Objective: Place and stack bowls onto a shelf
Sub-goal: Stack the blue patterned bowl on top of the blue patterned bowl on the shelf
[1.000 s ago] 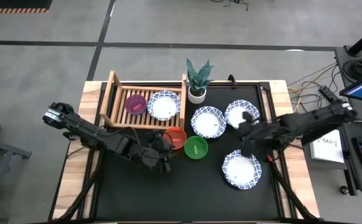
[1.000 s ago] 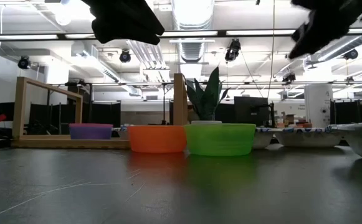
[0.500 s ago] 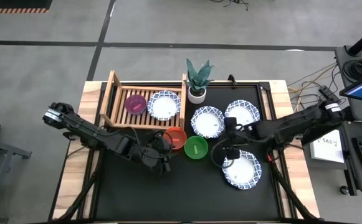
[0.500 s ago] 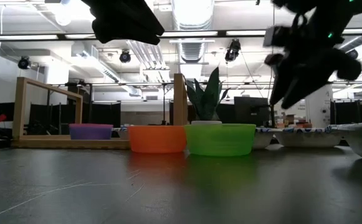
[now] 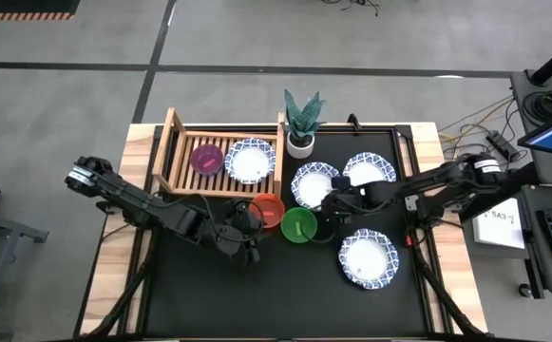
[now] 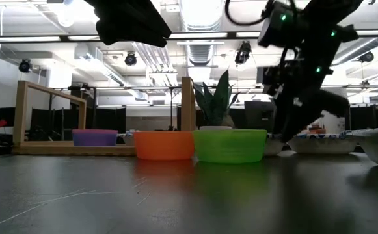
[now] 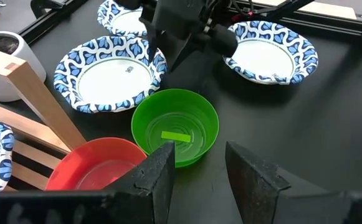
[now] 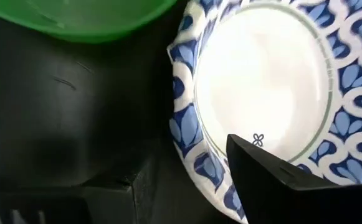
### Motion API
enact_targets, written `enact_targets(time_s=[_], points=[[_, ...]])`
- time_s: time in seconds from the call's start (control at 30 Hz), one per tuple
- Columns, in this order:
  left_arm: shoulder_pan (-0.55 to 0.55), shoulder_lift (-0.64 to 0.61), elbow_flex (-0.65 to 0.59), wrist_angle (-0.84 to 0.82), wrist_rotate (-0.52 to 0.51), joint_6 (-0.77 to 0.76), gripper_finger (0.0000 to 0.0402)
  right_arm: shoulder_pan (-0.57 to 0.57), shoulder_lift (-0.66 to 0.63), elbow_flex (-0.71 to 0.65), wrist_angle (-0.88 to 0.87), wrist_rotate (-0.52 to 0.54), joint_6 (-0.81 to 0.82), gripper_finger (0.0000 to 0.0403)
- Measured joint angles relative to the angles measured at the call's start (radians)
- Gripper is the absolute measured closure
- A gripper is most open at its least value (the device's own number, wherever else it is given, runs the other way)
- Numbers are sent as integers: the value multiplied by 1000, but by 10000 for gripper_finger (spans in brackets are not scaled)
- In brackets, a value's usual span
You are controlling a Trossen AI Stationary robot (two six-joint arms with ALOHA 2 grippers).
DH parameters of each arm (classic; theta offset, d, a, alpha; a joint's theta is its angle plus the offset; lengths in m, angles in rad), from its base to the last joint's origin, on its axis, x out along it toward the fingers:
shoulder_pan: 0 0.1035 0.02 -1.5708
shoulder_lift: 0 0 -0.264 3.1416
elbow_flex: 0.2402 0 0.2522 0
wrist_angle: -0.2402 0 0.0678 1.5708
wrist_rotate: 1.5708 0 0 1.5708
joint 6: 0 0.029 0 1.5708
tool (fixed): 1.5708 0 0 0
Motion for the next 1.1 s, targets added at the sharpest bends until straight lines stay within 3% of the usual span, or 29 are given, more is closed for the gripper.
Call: enact_targets(time_s=[0.13, 0.43, 0.67, 0.83, 0.9, 1.1], points=[[0, 0, 0, 0, 0, 0, 277, -15, 36, 0, 12, 0, -24, 264], [0, 0, 0, 39, -3, 39, 277, -18, 19, 0, 11, 7, -71, 384], [0, 0, -1, 114, -8, 121, 272, -4, -101, 23, -54, -35, -71, 390], [0, 0, -1, 176, -8, 202, 236, 49, -215, 133, -215, -47, -11, 390], [0, 0, -1, 210, -8, 242, 214, 69, -253, 186, -263, -118, 20, 390], [0, -1, -1, 350, -25, 381, 158, 122, -295, 292, -281, -499, 113, 390]])
